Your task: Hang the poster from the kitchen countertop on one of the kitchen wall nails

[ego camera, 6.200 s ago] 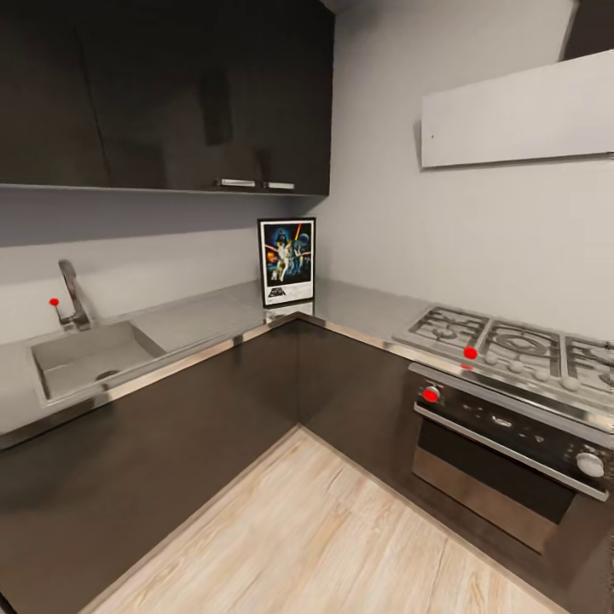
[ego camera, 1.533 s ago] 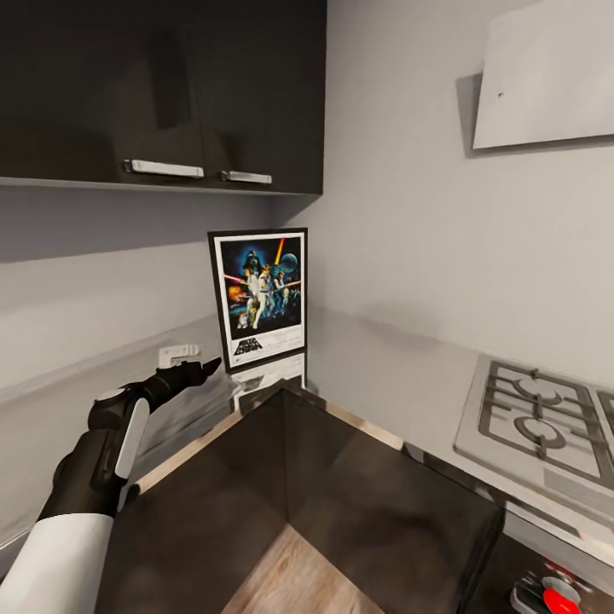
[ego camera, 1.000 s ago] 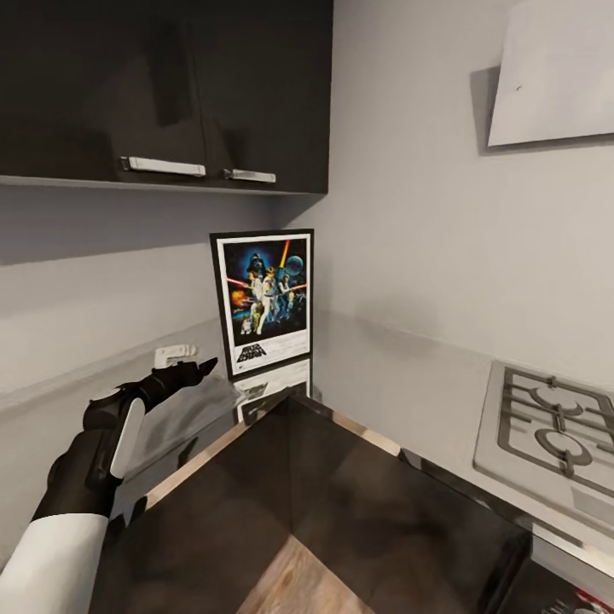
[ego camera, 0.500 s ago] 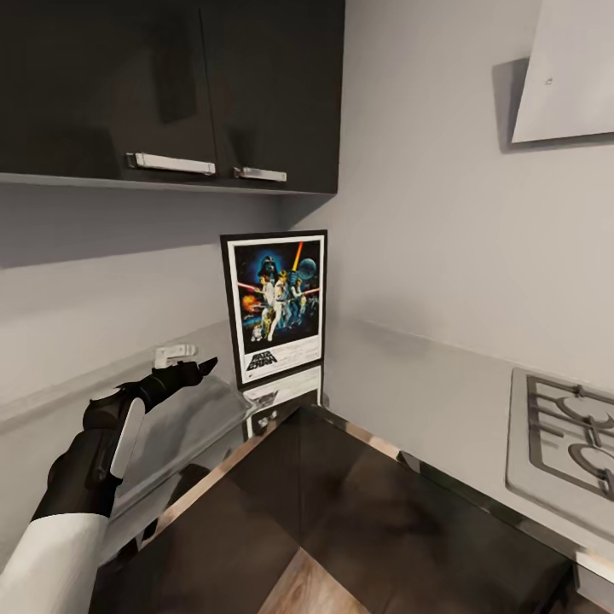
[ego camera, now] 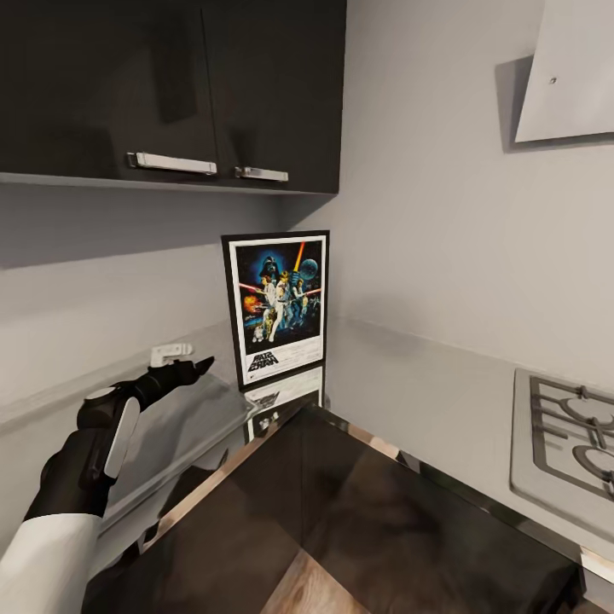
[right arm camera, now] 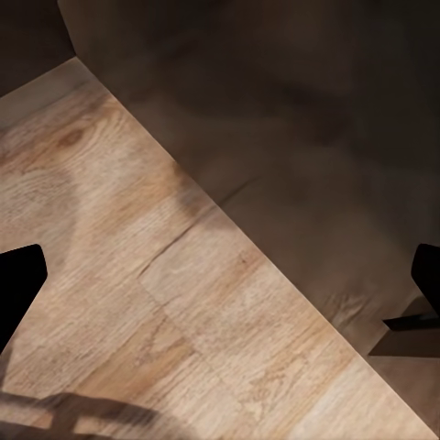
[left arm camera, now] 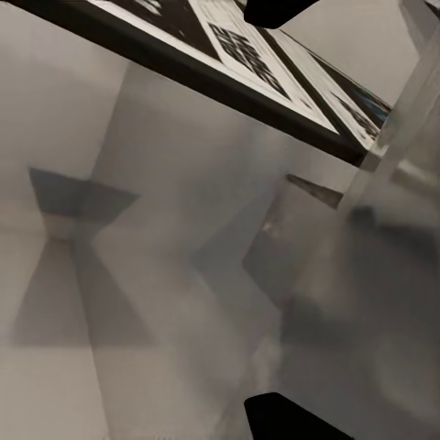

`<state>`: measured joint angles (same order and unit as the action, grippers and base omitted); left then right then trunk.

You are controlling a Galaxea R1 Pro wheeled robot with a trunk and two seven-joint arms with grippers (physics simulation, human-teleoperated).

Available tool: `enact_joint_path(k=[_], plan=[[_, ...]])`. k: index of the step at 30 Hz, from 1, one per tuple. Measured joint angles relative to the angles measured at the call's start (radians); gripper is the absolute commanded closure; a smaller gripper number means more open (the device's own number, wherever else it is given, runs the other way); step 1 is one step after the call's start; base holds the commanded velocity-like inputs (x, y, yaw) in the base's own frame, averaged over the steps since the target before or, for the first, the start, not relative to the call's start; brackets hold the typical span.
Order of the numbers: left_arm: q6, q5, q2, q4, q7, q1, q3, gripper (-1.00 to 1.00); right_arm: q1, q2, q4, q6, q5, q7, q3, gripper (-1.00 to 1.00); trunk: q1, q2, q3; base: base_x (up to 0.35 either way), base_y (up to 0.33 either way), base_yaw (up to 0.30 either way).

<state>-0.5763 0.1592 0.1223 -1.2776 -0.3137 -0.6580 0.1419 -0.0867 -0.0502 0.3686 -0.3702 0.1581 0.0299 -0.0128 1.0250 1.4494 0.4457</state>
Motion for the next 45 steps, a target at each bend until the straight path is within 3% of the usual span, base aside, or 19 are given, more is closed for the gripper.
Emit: enact_joint_path(k=[22, 27, 34, 35, 45], plan=[[0.002, 0.002, 0.007, -0.006, -0.008, -0.001, -0.009, -1.0, 0.0, 0.001, 0.0, 0.0, 0.001, 0.0, 0.0, -1.0, 0.0, 0.0, 0.0, 0.0, 0.0, 0.0], [0.001, 0.001, 0.007, -0.006, -0.075, -0.001, -0.012, -1.0, 0.0, 0.002, 0.0, 0.0, 0.002, 0.0, -0.001, -1.0, 0.0, 0.0, 0.0, 0.0, 0.0, 0.0], [0.001, 0.0, 0.007, -0.007, -0.084, -0.001, -0.024, -1.0, 0.0, 0.002, 0.0, 0.0, 0.002, 0.001, -0.001, -1.0, 0.0, 0.0, 0.0, 0.0, 0.0, 0.0], [-0.001, -0.001, 0.007, -0.007, -0.147, -0.002, -0.029, -1.0, 0.0, 0.002, -0.001, 0.0, 0.002, 0.001, -0.001, -1.0, 0.0, 0.0, 0.0, 0.0, 0.0, 0.0], [-0.001, -0.025, 0.006, 0.003, -0.207, -0.062, -0.032, -1.0, 0.0, 0.007, -0.001, 0.0, 0.003, 0.001, -0.001, -1.0, 0.0, 0.0, 0.0, 0.0, 0.0, 0.0]])
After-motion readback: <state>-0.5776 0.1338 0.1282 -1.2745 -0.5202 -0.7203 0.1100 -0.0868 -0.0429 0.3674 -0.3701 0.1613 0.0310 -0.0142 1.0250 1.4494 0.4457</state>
